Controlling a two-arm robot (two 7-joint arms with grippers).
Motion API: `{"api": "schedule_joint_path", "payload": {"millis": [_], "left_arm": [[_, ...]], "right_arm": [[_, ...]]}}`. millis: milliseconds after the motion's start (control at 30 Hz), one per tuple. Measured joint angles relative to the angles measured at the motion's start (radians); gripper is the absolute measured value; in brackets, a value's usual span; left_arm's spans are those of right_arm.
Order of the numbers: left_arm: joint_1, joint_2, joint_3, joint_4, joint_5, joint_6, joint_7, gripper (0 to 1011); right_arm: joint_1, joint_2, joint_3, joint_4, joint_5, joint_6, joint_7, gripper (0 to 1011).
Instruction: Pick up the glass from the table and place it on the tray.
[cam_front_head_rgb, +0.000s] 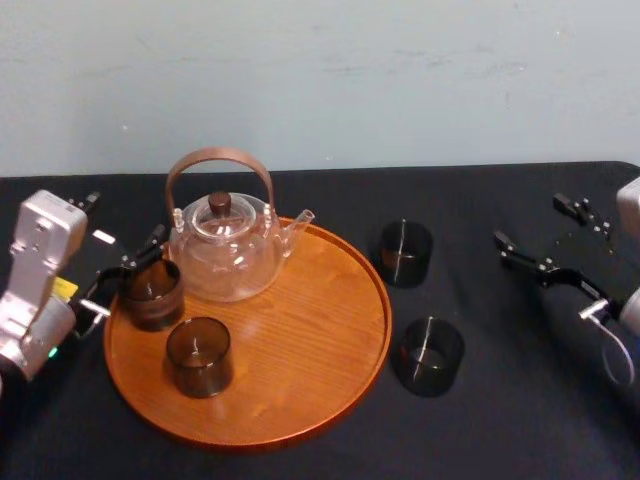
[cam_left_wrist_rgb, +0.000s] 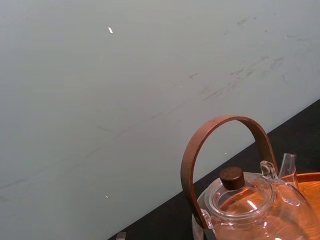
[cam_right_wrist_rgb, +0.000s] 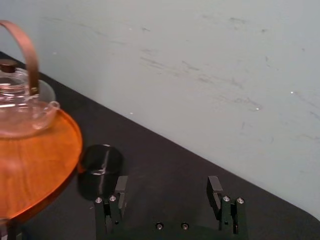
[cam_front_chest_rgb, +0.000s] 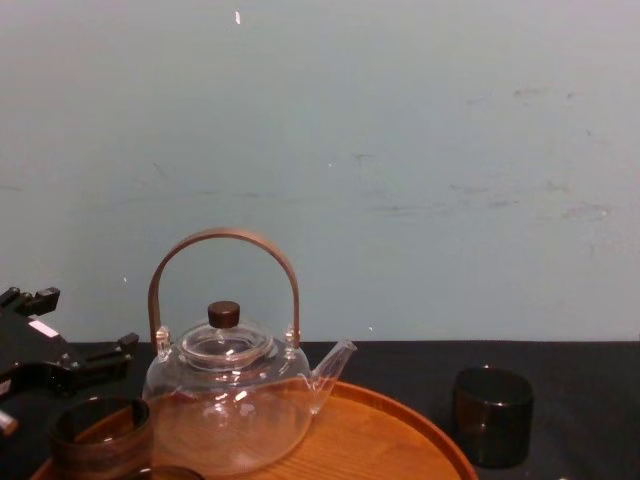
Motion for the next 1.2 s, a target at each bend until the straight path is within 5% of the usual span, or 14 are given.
{"api": "schedule_joint_path", "payload": {"millis": [300,633,1200], "left_arm": [[0.0,0.0,0.0,0.0,0.0,0.0,0.0,1001],[0.0,0.0,0.0,0.0,0.0,0.0,0.0,1001],[0.0,0.0,0.0,0.0,0.0,0.0,0.0,1001]], "right_arm": [[-0.093,0.075,0.056,-0.09,0.055,0.06,0.079,1002],[-0.161,0.139,0.072,-0.14,0.051,0.093,0.164,1002],[-0.161,0.146,0.06,-0.16,0.037,0.162,0.282,1002]]}}
